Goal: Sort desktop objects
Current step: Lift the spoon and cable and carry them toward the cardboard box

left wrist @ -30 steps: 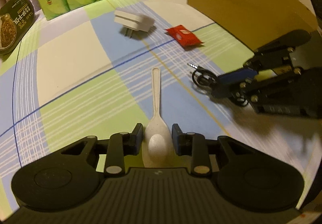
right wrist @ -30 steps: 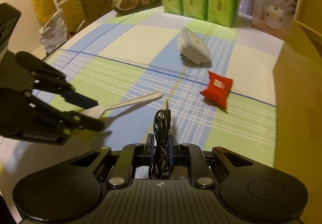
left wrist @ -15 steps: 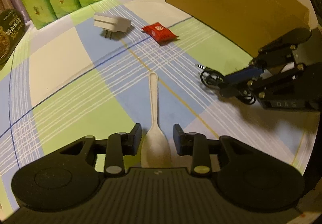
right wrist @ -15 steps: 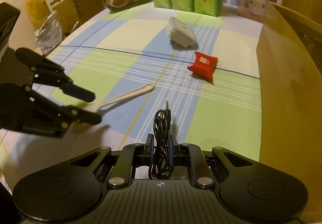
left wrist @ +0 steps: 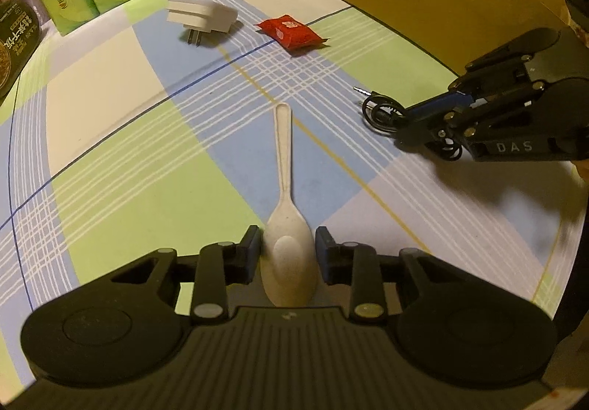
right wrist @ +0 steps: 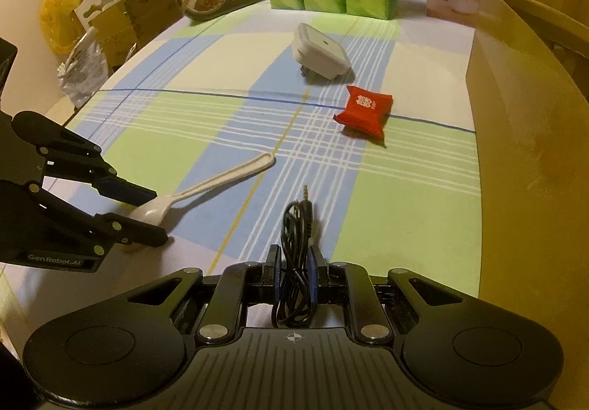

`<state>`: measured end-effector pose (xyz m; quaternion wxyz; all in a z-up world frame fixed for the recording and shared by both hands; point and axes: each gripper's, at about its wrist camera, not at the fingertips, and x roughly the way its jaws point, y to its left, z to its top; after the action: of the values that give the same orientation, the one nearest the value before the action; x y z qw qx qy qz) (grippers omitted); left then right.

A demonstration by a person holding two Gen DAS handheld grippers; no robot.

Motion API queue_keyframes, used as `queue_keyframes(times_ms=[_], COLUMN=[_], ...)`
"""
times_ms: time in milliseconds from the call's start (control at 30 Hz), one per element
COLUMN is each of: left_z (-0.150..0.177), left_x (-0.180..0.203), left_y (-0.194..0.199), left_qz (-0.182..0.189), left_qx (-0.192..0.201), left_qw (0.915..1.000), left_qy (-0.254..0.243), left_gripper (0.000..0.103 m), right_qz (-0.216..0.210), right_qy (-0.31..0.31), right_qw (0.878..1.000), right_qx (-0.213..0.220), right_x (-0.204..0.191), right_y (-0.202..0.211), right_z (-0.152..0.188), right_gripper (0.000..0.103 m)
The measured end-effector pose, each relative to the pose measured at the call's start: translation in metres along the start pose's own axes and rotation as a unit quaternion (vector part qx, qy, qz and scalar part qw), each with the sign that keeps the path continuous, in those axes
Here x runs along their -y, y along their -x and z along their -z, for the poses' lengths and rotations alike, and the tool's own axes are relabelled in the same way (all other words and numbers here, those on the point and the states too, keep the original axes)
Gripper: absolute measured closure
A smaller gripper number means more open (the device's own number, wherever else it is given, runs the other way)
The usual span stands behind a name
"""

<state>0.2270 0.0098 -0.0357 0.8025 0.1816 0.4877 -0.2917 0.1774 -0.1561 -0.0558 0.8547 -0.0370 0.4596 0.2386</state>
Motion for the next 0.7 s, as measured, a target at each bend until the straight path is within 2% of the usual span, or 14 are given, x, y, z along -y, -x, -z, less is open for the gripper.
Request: queue_keyframes(times_ms=[533,700], left_z=[-0.016,-0.023], left_x=[0.001,0.0], left_y=[0.01,0.016], left_qz=[-0.006,-0.009], left_qx=[0.031,0.043], left_qw=[0.9995,0.9989], left_qy=[0.008,0.015], left_gripper=[0.076,0.076], right_qz=[0.013,0.018], right_qy=[0.029,0.034], right_qw=[0.999,0.999], right_qx=[-0.001,0.033], right_x=[-0.011,-0.013], right_y=[-0.007,0.007], right_z=[0.003,-0.003], right_gripper=[0.092,0.093])
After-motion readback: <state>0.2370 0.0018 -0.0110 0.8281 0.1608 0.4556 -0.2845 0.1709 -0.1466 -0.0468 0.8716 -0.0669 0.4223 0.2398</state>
